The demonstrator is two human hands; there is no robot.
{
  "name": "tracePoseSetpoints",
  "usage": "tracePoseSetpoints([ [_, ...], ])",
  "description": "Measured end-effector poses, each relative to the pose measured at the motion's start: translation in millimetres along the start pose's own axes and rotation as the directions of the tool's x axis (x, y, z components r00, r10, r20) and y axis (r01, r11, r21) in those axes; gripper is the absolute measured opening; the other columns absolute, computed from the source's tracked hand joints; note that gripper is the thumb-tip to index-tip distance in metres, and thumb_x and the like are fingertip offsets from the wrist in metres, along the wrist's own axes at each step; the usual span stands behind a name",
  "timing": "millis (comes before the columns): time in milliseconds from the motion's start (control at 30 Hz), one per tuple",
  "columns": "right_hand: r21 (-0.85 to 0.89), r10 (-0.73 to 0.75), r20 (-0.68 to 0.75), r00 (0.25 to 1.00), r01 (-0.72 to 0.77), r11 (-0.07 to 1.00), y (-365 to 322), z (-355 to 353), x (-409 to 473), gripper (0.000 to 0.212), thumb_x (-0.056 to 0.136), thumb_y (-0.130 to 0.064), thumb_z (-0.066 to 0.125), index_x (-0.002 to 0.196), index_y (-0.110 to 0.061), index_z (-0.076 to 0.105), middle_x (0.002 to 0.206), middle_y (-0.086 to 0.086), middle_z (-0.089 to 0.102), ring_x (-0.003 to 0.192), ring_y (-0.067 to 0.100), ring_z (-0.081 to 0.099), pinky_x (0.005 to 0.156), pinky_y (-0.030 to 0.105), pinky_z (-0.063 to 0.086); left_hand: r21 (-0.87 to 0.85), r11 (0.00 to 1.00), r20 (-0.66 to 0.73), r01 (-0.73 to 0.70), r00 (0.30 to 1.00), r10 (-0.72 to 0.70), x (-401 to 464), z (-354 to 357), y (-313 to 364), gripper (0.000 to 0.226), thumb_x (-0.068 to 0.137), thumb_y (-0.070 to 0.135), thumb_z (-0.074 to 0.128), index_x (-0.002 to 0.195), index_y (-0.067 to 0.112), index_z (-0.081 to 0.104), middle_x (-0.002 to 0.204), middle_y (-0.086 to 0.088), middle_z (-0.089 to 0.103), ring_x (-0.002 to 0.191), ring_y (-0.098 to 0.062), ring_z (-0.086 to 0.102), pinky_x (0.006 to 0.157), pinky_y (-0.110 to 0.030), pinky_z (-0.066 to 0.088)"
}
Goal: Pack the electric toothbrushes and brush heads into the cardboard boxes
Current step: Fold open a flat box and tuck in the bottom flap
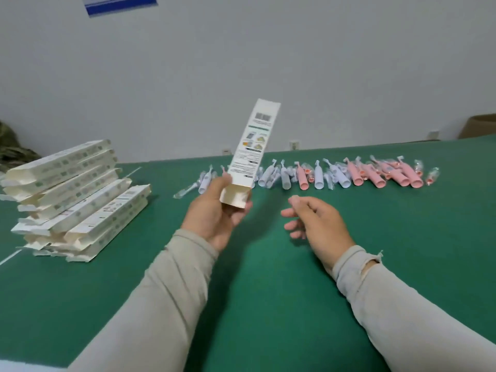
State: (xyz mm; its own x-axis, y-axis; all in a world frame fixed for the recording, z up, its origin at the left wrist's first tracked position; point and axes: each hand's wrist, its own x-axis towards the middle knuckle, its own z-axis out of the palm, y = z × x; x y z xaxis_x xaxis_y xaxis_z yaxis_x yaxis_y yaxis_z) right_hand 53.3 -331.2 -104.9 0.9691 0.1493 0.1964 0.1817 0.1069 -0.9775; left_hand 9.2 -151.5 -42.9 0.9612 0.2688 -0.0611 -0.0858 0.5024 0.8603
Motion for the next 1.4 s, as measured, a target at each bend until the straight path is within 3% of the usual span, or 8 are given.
tracePoseSetpoints([
  [133, 0.224, 0.067, -0.070, 0.995, -0.050, 0.973, -8.2, -8.7, 1.6, 0.032, 0.103, -0.042, 0.048, 0.096, -0.025, 0.076, 0.098, -0.001, 0.078, 0.082, 0.011, 0.073, 0.066, 0.025, 0.055, -0.013, 0.979, 0.193, 0.203, 0.961, -0.196, -0.7, 46.0, -66.2, 0.033, 0.099, 0.021, 0.050, 0.125, 0.006, 0.063, 0.119, -0.015, 0.070, 0.095, -0.022, 0.066, 0.071, -0.029, 0.059],
  [267, 0.238, 0.132, -0.155, 0.979, -0.093, 0.967, -5.9, -15.0, 7.8, 0.025, 0.099, -0.031, 0.059, 0.097, -0.013, 0.075, 0.096, 0.004, 0.078, 0.091, 0.024, 0.075, 0.083, 0.042, 0.057, 0.162, 0.979, 0.211, 0.127, 0.964, -0.160, 8.5, 42.8, -83.9, 0.033, 0.092, 0.034, 0.055, 0.111, 0.009, 0.066, 0.103, -0.009, 0.069, 0.085, -0.020, 0.062, 0.069, -0.031, 0.052],
  [500, 0.204, 0.251, 0.214, 0.944, -0.295, 0.933, -8.0, -4.0, -4.6, 0.032, 0.095, -0.037, 0.065, 0.106, -0.009, 0.076, 0.105, 0.008, 0.077, 0.096, 0.027, 0.074, 0.085, 0.045, 0.060, -0.048, 0.967, 0.389, 0.251, 0.896, -0.214, 15.9, 23.9, -75.9, 0.071, 0.079, 0.065, 0.063, 0.116, 0.005, 0.072, 0.121, -0.019, 0.068, 0.111, -0.034, 0.065, 0.098, -0.049, 0.051],
  [600, -0.015, 0.161, 0.146, 0.976, -0.161, 0.987, -8.0, 3.3, -11.8, 0.037, 0.091, -0.048, 0.066, 0.089, -0.013, 0.077, 0.089, -0.001, 0.078, 0.084, 0.018, 0.075, 0.077, 0.039, 0.059, -0.156, 0.952, 0.339, 0.264, 0.919, -0.200, 17.1, 25.2, -78.9, 0.060, 0.070, 0.061, 0.075, 0.094, 0.006, 0.075, 0.095, -0.011, 0.073, 0.094, -0.027, 0.071, 0.094, -0.048, 0.055],
  [700, -0.271, -0.092, -0.050, 0.994, 0.075, 0.960, -7.2, 6.8, -14.3, 0.043, 0.077, -0.065, 0.064, 0.081, -0.022, 0.066, 0.074, -0.014, 0.069, 0.066, 0.001, 0.061, 0.066, 0.024, 0.049, -0.380, 0.899, 0.206, 0.218, 0.967, -0.148, 24.7, 20.9, -74.7, 0.083, 0.071, 0.064, 0.076, 0.124, 0.004, 0.054, 0.101, -0.010, 0.060, 0.112, -0.031, 0.061, 0.103, -0.060, 0.045],
  [800, -0.279, -0.215, -0.029, 0.976, 0.198, 0.940, -8.4, 6.0, -14.5, 0.016, 0.085, -0.035, 0.071, 0.077, -0.023, 0.063, 0.073, -0.014, 0.066, 0.066, 0.000, 0.055, 0.067, 0.017, 0.045, -0.424, 0.893, 0.095, 0.151, 0.988, -0.122, 29.3, 15.1, -68.7, 0.088, 0.076, 0.072, 0.064, 0.144, 0.021, 0.040, 0.107, -0.007, 0.056, 0.112, -0.020, 0.055, 0.099, -0.049, 0.049],
  [967, -0.216, -0.217, 0.149, 0.965, 0.246, 0.945, -6.6, 8.5, -21.3, 0.012, 0.084, -0.015, 0.074, 0.077, -0.017, 0.065, 0.070, -0.018, 0.065, 0.061, -0.003, 0.054, 0.061, 0.010, 0.040, -0.365, 0.927, 0.004, 0.090, 0.995, -0.095, 26.3, 14.0, -67.0, 0.061, 0.082, 0.077, 0.051, 0.105, 0.020, 0.056, 0.098, -0.010, 0.058, 0.087, -0.023, 0.062, 0.072, -0.037, 0.061],
  [1400, -0.346, -0.292, 0.034, 0.956, 0.285, 0.894, -1.3, 15.1, -20.8, 0.019, 0.069, -0.038, 0.076, 0.074, -0.026, 0.062, 0.070, -0.022, 0.066, 0.064, -0.001, 0.058, 0.058, 0.010, 0.040, -0.342, 0.929, 0.090, 0.144, 0.989, -0.121, 26.2, 18.7, -72.9, 0.089, 0.075, 0.078, 0.058, 0.137, 0.014, 0.049, 0.097, -0.012, 0.059, 0.069, -0.026, 0.070, 0.070, -0.048, 0.059],
])
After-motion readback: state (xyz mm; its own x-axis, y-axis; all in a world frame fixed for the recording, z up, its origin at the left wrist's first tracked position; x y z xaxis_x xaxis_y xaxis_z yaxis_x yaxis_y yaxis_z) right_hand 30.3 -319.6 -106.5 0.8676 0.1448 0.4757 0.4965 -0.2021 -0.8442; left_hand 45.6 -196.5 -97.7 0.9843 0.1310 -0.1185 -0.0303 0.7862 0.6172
